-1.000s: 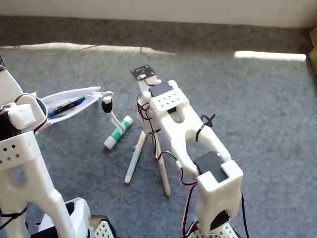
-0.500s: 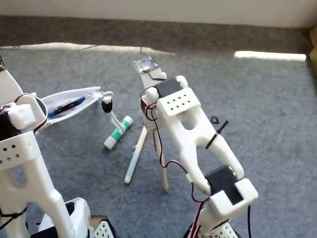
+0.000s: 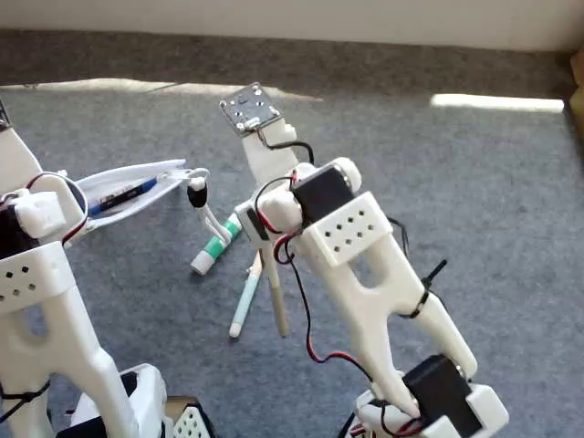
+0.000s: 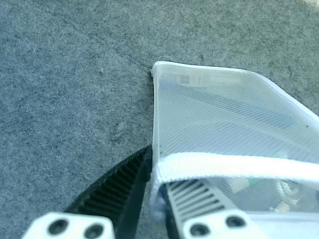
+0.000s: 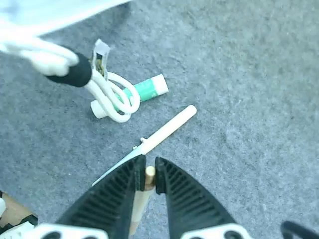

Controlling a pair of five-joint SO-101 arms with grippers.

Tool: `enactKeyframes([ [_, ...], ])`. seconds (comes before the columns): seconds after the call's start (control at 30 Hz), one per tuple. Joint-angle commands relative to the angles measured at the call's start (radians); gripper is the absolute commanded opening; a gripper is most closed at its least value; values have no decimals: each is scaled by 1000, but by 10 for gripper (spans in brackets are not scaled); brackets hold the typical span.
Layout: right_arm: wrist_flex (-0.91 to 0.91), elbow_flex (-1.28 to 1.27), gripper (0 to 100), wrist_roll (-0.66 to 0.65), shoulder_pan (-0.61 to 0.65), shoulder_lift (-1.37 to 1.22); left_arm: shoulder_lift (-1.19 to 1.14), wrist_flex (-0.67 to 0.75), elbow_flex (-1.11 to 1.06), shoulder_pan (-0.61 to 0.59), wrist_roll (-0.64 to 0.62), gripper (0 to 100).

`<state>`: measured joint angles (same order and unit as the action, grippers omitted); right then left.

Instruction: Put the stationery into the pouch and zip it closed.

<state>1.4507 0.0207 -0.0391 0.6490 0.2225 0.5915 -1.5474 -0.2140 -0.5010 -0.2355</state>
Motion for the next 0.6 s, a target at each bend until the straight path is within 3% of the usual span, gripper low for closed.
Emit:
enactKeyframes([
  [0.0,13,56,4,-12,41,99,31,21,8,-5,-8,6],
  [0.57,-16,62,4,-12,139,315,33,21,-7,48,-8,6],
])
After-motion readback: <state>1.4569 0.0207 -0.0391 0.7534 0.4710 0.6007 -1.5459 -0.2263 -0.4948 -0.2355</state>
